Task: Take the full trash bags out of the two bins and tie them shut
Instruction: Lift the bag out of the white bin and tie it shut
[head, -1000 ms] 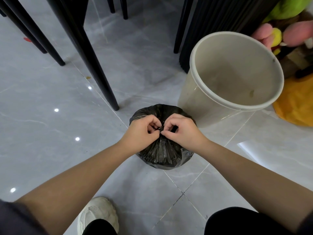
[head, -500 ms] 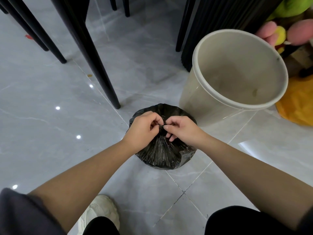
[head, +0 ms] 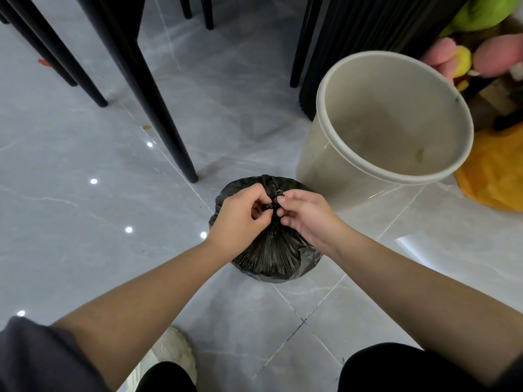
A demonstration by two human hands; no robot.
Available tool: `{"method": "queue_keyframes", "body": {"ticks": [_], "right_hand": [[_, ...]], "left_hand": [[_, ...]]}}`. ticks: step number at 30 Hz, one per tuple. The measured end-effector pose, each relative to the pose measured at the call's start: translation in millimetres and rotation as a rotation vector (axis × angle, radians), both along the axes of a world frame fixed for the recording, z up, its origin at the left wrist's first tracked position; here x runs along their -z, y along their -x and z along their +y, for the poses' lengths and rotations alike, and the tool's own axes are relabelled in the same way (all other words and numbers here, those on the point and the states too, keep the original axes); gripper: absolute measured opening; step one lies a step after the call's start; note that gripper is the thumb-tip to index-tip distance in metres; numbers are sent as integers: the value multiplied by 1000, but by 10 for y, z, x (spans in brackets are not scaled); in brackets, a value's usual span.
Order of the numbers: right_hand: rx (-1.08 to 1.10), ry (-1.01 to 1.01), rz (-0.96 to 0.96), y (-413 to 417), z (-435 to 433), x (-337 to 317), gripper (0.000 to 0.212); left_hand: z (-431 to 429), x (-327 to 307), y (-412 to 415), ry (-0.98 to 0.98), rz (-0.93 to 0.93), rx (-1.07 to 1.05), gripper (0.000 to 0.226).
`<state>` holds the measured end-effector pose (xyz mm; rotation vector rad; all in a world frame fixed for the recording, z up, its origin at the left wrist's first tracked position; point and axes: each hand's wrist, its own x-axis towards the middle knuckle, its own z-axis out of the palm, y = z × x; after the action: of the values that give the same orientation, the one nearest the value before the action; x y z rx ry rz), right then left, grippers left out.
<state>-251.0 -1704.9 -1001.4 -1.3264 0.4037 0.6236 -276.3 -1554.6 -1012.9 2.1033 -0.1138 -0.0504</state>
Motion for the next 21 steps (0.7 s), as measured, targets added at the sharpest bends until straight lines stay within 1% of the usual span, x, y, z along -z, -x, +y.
{"method": "queue_keyframes", "body": {"ticks": [4, 6, 7, 11, 14, 16, 17, 18, 19, 21], "right_hand": [[196, -192, 161, -12, 15, -17, 10], [254, -223, 194, -43, 2, -24, 8], [236, -192, 190, -51, -12, -23, 8], [41, 39, 120, -7, -60, 29, 11], [4, 195, 10, 6, -64, 37, 5], [32, 361, -127, 20, -74, 57, 24], [64, 460, -225, 33, -77, 52, 29], [91, 540, -336, 49, -80, 44, 30], [84, 598, -448, 67, -82, 35, 26], [-69, 679, -598, 117, -57, 23, 12]], "left_hand": [[13, 30, 45, -45, -35, 34, 11], [27, 78, 104, -84, -29, 58, 13], [34, 99, 139, -96, -6, 61, 15], [68, 123, 148, -62, 89, 29, 18], [49, 94, 96, 9, 152, -26, 18], [21, 85, 77, 39, 187, -59, 17], [11, 77, 69, 56, 204, -85, 16], [5, 66, 58, 83, 224, -117, 16], [1, 58, 46, 117, 244, -154, 16], [-4, 36, 30, 198, 281, -219, 17]]}}
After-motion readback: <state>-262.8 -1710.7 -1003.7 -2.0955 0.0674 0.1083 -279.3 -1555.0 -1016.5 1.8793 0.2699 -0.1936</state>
